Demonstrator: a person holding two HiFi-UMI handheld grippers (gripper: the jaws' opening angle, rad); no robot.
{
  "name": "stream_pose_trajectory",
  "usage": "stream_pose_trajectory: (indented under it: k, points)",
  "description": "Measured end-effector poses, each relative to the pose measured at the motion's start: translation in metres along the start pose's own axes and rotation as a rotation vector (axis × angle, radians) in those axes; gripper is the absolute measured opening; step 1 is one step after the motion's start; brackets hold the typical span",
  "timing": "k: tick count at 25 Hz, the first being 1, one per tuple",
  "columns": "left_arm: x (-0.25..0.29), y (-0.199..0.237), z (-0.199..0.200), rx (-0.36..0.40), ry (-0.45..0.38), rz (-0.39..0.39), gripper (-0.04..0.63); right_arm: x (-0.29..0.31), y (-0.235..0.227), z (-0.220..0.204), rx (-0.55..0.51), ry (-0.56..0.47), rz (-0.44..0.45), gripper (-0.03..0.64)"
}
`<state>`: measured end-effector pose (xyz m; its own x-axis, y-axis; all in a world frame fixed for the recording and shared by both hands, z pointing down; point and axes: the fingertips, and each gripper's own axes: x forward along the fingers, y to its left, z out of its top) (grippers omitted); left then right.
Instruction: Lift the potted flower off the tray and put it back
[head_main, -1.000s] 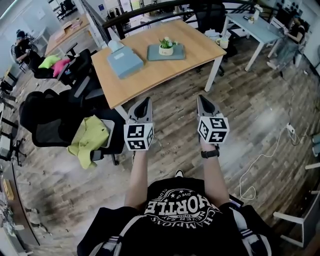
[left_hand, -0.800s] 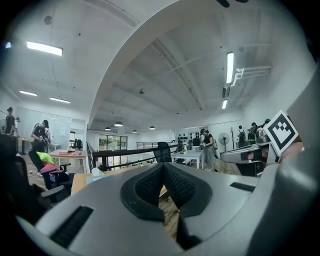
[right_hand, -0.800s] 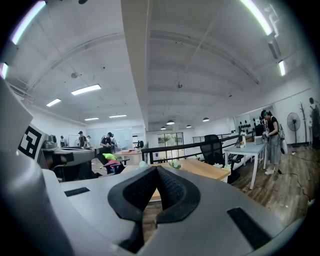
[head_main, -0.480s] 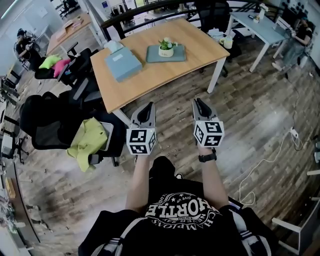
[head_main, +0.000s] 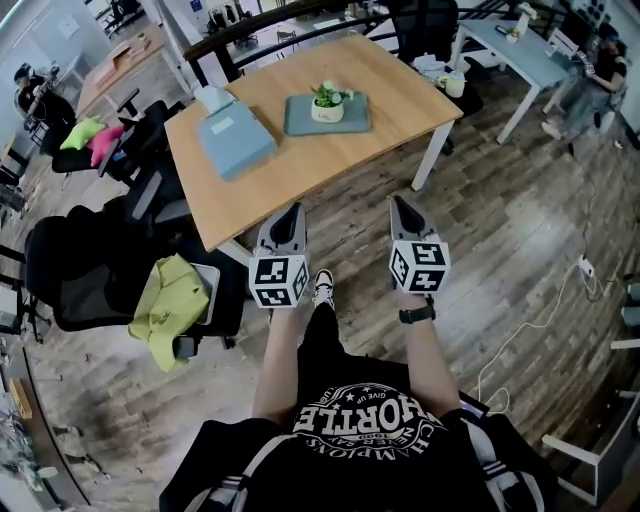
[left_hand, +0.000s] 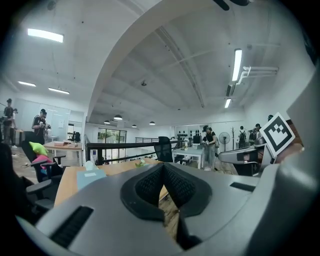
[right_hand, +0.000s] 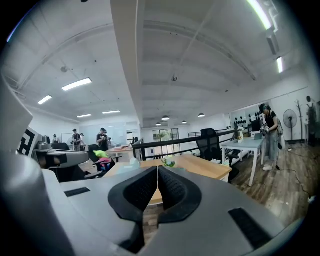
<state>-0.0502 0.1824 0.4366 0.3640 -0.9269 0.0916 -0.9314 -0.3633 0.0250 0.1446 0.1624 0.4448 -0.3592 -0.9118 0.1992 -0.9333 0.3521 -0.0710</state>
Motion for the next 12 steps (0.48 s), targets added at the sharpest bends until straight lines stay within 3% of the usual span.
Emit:
stream_pose_trajectory:
  k: [7, 12]
  points:
    - [0.083, 0.051, 0.02, -0.015, -0.012, -0.035, 0.017, 0.091, -0.008, 0.033, 0.028, 0.024, -0.006, 0.006]
    - [0.146, 0.089, 0.026, 0.035, -0.005, -0.088, 0.018, 0.159, -0.009, 0.048, 0.045, 0.037, -0.007, 0.006]
